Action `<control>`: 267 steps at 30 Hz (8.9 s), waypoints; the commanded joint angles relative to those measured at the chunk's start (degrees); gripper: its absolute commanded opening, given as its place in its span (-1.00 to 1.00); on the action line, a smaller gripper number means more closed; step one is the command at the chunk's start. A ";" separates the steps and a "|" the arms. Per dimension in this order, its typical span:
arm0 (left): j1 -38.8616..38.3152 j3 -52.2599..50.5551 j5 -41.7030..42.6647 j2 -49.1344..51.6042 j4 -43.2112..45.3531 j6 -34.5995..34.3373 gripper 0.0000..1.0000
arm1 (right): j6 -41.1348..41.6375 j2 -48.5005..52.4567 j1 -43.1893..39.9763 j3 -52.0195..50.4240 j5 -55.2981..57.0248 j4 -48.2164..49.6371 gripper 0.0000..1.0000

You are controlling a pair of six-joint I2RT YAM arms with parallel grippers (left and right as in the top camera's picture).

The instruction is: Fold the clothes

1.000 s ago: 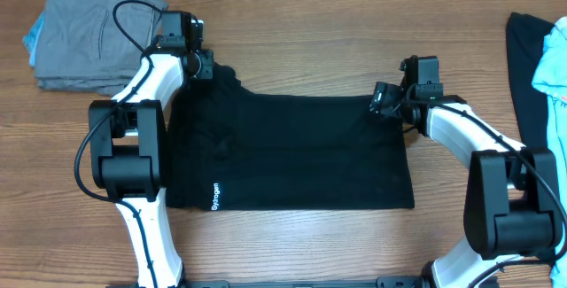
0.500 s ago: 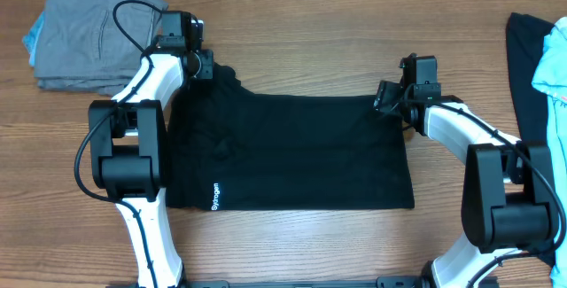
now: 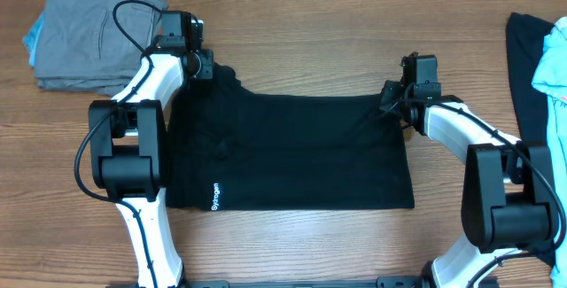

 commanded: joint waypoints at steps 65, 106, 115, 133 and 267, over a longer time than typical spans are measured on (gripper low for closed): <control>5.25 -4.63 -5.25 -29.22 -59.08 -9.46 -0.81 | 12.87 -7.69 -9.70 11.85 -7.58 -51.84 -0.81; -7.48 -14.51 3.04 -28.39 -39.45 -10.05 0.41 | 6.58 -7.52 -4.94 10.54 -17.73 -45.11 0.63; -9.35 -14.51 2.99 -21.86 -35.50 -8.74 0.66 | 8.59 -7.45 -3.10 8.37 -14.45 -44.65 0.63; -9.35 -14.36 2.99 -16.98 -36.81 -7.91 -0.92 | 8.59 -7.45 -3.10 8.35 -14.40 -43.78 0.60; -5.22 -29.97 8.66 -25.29 -41.97 -10.47 -0.92 | 16.31 -7.58 -8.98 2.01 0.20 -52.15 -0.91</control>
